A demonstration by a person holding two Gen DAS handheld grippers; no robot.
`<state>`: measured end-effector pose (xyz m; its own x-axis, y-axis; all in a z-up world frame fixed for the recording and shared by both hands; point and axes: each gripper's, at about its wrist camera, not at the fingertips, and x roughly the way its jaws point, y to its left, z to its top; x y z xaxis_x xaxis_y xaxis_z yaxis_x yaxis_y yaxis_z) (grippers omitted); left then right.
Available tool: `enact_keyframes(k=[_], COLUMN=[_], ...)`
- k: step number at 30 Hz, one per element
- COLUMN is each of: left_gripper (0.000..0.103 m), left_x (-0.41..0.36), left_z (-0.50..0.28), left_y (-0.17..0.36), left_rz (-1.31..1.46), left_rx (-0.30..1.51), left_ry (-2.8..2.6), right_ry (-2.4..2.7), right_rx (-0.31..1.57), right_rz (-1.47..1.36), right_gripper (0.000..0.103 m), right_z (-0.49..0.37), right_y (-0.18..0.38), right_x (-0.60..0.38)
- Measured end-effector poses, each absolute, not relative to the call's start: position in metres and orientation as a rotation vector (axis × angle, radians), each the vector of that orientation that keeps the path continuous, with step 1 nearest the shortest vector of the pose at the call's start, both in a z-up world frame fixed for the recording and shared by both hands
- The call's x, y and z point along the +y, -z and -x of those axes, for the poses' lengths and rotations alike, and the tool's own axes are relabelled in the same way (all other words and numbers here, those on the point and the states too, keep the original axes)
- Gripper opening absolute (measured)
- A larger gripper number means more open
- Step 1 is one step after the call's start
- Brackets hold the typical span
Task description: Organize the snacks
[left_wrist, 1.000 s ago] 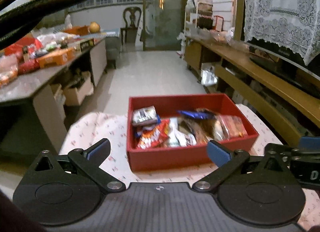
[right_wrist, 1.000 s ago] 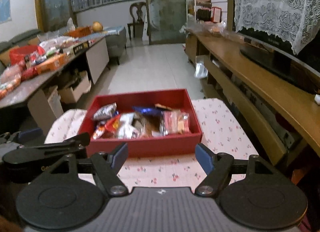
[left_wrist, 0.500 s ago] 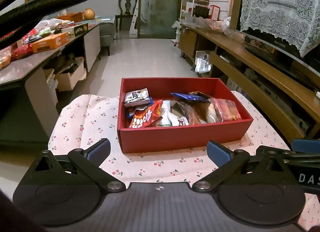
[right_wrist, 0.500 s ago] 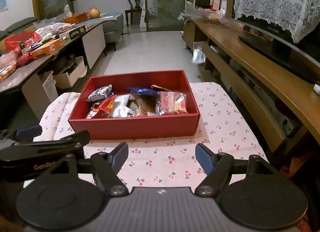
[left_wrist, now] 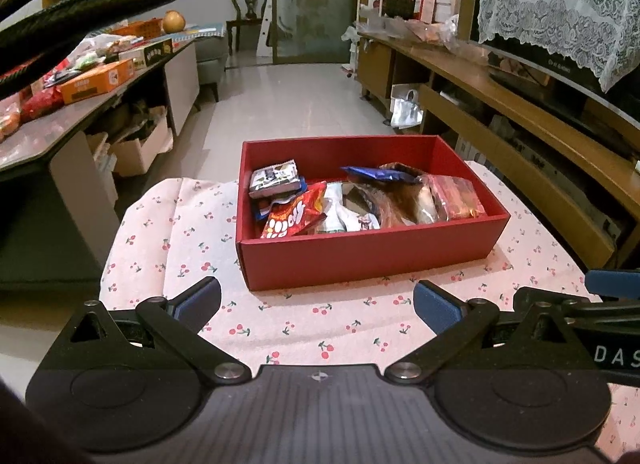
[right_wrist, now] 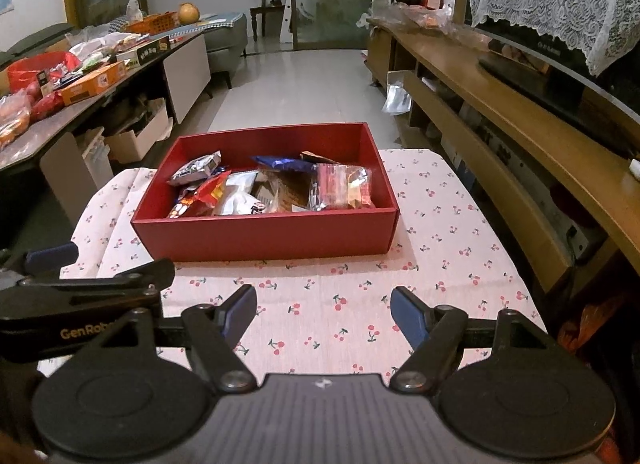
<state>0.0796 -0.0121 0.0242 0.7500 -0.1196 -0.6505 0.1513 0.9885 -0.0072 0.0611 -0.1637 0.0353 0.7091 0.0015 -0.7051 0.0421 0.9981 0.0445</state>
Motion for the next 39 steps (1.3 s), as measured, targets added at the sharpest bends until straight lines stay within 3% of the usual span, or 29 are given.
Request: enact_keyframes(k=[39], left_gripper=[0.103], left_x=[-0.013], left_z=[-0.065], left_y=[0.012], left_rz=[-0.042], left_rx=[0.946], left_ry=[0.089], right_ry=[0.024], right_rx=[0.924], right_rz=[-0.040], right_gripper=[0.071], right_z=[-0.046], right_y=[0.001], right_x=[-0.161])
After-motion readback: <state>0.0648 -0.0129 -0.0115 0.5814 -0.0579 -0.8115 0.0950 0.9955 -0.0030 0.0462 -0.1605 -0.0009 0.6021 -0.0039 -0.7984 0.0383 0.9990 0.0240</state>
